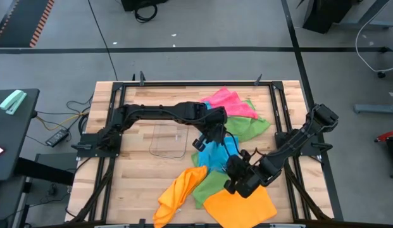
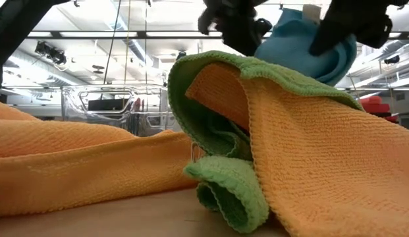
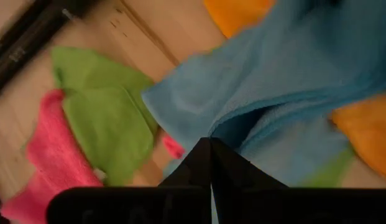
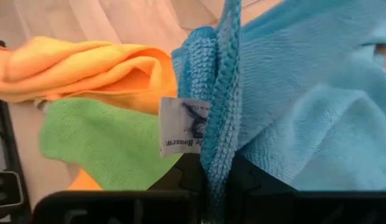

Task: Fold microfiber towels
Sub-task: Fold the left blue towel

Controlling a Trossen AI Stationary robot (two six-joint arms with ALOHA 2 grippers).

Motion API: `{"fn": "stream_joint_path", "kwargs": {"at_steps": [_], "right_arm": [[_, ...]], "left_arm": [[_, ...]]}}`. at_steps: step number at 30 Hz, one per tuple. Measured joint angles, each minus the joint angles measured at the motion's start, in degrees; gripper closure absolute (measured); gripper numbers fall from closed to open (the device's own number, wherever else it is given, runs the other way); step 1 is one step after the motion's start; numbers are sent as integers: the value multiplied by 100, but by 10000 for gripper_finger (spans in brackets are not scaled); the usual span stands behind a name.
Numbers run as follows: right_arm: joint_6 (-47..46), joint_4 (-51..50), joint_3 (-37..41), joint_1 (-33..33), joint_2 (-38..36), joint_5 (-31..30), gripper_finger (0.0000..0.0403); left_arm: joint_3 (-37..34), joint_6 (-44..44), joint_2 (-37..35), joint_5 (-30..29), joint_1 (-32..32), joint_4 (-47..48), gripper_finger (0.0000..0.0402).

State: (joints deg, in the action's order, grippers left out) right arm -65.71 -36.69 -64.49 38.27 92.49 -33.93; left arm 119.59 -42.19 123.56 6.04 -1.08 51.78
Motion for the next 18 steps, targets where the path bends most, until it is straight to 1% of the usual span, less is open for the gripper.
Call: {"fn": "stream_joint_path", "kwargs": {"at_steps": [7, 13, 15, 18], "right_arm": [[-400, 311, 439, 19, 2, 11, 366], [-484, 816, 718, 21, 2, 35, 361], [-521, 821, 761, 16, 2, 175, 347], [-639, 817, 796, 18, 2, 429, 308]], "left_arm": [[0, 125, 138, -3, 2, -8, 371], [6, 105, 235, 0, 11, -451, 382], [11, 104, 290, 2, 11, -567, 388], [0, 62, 381, -1, 9, -671, 391]]}}
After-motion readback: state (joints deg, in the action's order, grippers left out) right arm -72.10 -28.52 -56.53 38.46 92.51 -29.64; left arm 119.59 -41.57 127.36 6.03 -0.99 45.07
